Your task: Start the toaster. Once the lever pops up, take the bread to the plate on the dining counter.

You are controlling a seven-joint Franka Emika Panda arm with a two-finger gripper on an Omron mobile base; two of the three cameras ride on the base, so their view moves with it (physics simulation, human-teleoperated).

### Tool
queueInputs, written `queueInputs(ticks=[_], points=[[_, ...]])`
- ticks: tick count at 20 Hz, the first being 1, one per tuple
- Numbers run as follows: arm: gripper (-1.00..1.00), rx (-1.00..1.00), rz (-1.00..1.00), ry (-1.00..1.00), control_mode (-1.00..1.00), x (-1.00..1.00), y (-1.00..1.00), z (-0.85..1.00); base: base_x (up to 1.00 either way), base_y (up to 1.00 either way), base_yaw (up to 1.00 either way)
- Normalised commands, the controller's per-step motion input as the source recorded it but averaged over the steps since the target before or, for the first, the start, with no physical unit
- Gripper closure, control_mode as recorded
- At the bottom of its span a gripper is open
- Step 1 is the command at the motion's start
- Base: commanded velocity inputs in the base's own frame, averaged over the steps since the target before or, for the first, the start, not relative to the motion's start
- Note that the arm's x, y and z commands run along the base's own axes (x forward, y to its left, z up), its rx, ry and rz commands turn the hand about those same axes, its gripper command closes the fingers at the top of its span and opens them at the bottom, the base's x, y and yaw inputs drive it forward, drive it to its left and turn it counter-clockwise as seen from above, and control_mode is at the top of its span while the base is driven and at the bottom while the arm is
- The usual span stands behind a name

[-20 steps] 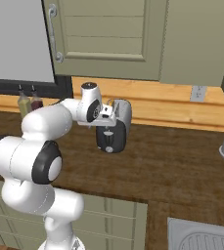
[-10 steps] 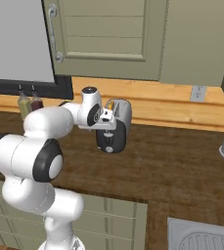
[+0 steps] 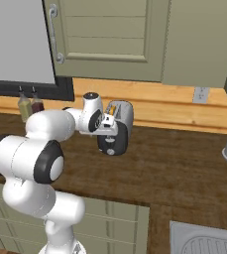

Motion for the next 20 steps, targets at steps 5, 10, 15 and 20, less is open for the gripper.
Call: queueInputs(ticks=[5, 10, 15, 20], points=[[-1.0, 0.0, 0.0, 0.0, -1.0, 0.0, 0.0, -0.2, 0.0, 0.0, 0.0], [-1.0, 0.0, 0.0, 0.0, -1.0, 0.0, 0.0, -0.19, 0.0, 0.0, 0.0], [-1.0, 0.0, 0.0, 0.0, -1.0, 0.0, 0.0, -0.21, 0.0, 0.0, 0.0], [-1.0, 0.0, 0.0, 0.0, -1.0, 0.0, 0.0, -0.17, 0.0, 0.0, 0.0]])
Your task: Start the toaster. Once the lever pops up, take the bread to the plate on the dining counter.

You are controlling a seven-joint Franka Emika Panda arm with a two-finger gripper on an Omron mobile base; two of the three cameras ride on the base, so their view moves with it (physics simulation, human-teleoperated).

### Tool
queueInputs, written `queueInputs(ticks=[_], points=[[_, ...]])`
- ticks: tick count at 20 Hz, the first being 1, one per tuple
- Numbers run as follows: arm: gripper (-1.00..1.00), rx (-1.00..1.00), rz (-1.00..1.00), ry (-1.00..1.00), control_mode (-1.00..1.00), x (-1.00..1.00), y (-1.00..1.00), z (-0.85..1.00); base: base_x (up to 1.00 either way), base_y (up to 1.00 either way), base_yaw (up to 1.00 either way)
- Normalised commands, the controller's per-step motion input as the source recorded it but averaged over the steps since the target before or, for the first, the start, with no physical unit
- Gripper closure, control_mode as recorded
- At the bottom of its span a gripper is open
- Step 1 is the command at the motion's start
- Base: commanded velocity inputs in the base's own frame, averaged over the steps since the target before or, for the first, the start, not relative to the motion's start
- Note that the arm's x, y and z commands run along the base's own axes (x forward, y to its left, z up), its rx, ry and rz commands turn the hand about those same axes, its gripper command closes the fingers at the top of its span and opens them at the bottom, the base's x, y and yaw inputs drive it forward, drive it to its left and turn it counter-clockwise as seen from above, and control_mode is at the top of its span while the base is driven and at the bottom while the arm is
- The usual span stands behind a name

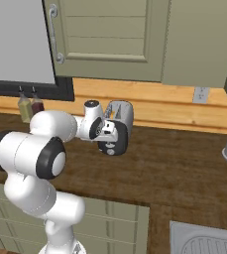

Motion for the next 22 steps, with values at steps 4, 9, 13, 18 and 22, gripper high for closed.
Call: queueInputs(ticks=[4, 9, 13, 18, 22], points=[[-1.0, 0.0, 0.0, 0.0, -1.0, 0.0, 0.0, -0.13, 0.0, 0.0, 0.0], [-1.0, 0.0, 0.0, 0.0, -1.0, 0.0, 0.0, -0.03, 0.0, 0.0, 0.0], [-1.0, 0.0, 0.0, 0.0, -1.0, -0.07, -0.02, 0.0, 0.0, 0.0, 0.0], [-1.0, 0.0, 0.0, 0.01, -1.0, -0.12, -0.06, 0.03, 0.0, 0.0, 0.0], [-1.0, 0.0, 0.0, 0.0, -1.0, -0.07, -0.05, 0.18, 0.0, 0.0, 0.0]])
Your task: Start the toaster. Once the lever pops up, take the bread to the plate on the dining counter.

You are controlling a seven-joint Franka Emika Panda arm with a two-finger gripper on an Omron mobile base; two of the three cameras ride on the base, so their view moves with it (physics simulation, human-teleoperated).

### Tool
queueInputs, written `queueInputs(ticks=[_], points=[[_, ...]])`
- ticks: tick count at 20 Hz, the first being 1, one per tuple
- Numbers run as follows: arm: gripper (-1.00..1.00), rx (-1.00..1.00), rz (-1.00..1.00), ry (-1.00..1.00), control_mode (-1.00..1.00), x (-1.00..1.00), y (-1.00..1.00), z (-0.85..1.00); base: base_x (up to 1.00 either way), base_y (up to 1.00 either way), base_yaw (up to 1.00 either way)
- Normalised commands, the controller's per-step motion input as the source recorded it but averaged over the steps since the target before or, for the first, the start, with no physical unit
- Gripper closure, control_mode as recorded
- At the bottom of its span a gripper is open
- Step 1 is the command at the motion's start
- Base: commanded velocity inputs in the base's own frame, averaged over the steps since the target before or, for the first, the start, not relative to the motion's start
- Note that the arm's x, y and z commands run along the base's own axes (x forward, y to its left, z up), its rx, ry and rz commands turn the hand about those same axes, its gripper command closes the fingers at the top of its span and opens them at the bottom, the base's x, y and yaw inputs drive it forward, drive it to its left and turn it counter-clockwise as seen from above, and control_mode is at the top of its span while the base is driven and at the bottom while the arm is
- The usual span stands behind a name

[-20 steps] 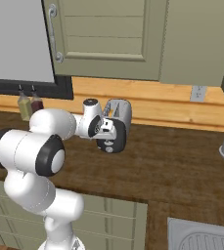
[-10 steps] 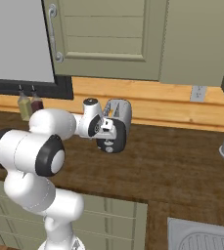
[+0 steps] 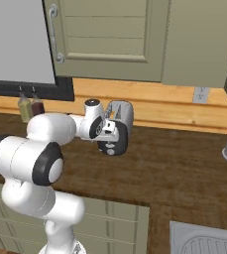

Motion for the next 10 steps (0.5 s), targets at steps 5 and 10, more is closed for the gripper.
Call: queueInputs(ticks=[5, 10], points=[[-1.0, 0.02, 0.0, 0.0, -1.0, -0.02, 0.0, 0.34, 0.0, 0.0, 0.0], [-1.0, 0.03, 0.0, 0.0, -1.0, -0.1, -0.01, 0.37, 0.0, 0.0, 0.0]])
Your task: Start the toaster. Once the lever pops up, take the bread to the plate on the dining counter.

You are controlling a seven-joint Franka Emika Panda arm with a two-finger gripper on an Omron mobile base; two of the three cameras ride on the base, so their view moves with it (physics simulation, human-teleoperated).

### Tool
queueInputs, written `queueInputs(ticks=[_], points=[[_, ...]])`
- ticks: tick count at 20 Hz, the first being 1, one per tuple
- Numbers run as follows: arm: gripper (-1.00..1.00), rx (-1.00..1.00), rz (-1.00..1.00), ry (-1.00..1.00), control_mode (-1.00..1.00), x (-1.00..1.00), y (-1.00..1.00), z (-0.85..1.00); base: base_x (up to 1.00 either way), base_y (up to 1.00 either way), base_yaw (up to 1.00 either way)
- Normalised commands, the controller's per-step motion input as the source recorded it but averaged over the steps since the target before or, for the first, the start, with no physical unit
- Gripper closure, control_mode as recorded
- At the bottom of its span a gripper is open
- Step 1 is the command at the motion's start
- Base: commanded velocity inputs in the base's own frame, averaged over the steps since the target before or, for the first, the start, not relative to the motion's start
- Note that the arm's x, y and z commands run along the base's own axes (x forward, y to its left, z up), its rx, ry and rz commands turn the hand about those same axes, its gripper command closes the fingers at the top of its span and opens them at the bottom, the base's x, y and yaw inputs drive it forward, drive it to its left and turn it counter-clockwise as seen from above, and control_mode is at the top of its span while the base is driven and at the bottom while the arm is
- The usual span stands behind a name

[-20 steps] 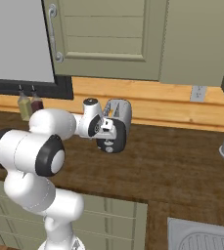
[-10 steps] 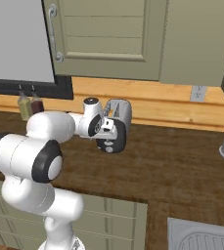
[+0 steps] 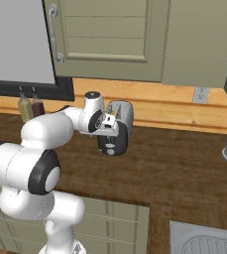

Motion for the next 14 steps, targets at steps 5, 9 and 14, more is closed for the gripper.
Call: queueInputs(ticks=[5, 9, 14], points=[[-1.0, 0.03, 0.0, 0.0, -1.0, -0.06, 0.0, 0.39, 0.0, 0.0, 0.0], [-1.0, 0.04, 0.0, -0.13, -1.0, -0.09, -0.01, 0.36, 0.0, 0.0, 0.0], [-1.0, 0.02, 0.0, -0.27, -1.0, -0.28, -0.08, 0.19, 0.0, 0.0, 0.0]])
